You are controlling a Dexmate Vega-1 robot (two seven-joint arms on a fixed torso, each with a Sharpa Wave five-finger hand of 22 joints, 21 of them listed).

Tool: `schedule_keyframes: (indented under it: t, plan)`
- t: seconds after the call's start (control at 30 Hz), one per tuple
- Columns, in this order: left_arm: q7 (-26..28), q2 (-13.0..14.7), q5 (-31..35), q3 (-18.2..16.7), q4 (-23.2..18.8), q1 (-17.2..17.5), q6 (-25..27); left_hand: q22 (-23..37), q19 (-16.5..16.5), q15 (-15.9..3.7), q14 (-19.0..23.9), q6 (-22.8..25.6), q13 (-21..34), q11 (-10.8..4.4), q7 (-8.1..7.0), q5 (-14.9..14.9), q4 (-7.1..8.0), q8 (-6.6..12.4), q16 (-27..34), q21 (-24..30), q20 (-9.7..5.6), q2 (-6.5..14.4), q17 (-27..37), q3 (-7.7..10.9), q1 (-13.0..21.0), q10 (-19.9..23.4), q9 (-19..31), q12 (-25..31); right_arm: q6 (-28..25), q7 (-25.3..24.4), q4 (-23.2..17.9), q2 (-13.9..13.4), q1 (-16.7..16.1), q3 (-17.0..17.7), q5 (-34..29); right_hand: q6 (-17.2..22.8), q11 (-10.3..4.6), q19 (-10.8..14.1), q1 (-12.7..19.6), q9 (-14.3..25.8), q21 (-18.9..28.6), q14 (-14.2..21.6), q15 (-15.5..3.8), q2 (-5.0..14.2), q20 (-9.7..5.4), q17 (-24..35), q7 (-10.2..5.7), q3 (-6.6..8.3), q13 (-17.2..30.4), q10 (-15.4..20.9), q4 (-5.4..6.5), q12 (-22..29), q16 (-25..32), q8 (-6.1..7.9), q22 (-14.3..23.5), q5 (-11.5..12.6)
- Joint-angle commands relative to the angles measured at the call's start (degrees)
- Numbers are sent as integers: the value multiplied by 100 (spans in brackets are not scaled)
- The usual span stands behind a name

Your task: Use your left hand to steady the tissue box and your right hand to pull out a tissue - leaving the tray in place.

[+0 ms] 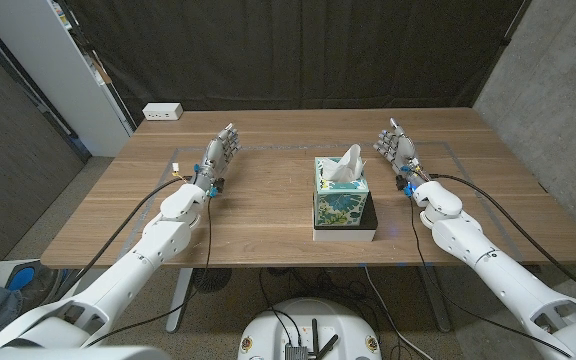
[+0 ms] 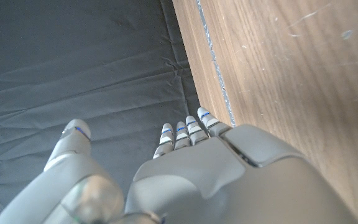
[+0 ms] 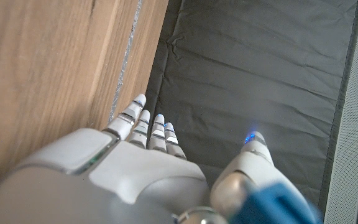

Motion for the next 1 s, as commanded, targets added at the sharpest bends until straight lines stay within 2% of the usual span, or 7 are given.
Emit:
schedule_keyframes:
  t: [0.03,0.13,0.27,0.4,0.7,0.93,1.0]
  plan:
    - [32,28,-15,-59,-110,216,-117,13,76,-30,92,75,20,23,14,25,-10,43,48,32,-160,22,5,52,78,82,9,47,119,-193,-200,-38,-174,39,-61,52,6,51,61,10,42,22,35,25,11,21,113,49,-8,43,-5,34,29,50,23,32]
    - [120,77,4,-69,-251,267,-44,15,181,39,173,168,23,58,12,34,-24,53,60,37,-58,54,5,76,114,150,12,60,155,-205,-248,-54,-199,46,-85,61,3,58,65,10,45,29,38,33,9,14,110,52,-18,55,-11,40,32,53,23,31]
    - [261,117,64,-72,-366,318,26,31,428,101,427,343,39,228,29,46,-43,68,116,66,47,88,18,111,173,394,24,126,163,-294,-322,-85,-247,60,-144,72,5,67,71,10,50,45,43,44,19,2,100,57,-33,81,-20,50,39,58,23,30]
    - [332,89,134,-75,-360,338,-76,52,762,58,719,536,57,246,95,71,-83,99,179,142,-27,125,35,173,303,588,37,168,146,-299,-364,-113,-289,85,-117,110,14,77,79,10,55,74,31,57,26,-12,90,63,-52,107,-32,60,52,72,23,28]
    - [590,-55,312,-101,-231,327,-349,100,1415,-129,1527,1318,125,141,186,136,-145,286,354,316,-62,134,64,336,821,1320,89,370,117,-425,-402,-120,-342,106,-151,129,3,112,89,10,68,95,29,75,32,-31,93,71,-78,124,-48,66,60,76,24,25]
    - [646,-136,399,-91,-60,243,-480,128,1923,-211,2000,1855,213,45,223,185,-150,405,457,497,-34,188,85,423,1257,1840,126,542,101,-547,-460,-122,-368,108,-219,145,2,127,95,10,73,120,36,86,33,-47,94,75,-99,141,-61,71,69,79,24,22]
    - [723,-169,446,-93,-40,234,-519,133,2140,-244,2183,2001,235,26,218,214,-168,432,504,579,39,231,89,470,1462,1999,137,588,103,-553,-462,-114,-367,106,-221,143,1,130,96,11,73,120,38,88,36,-50,91,75,-104,143,-64,71,69,78,24,21]
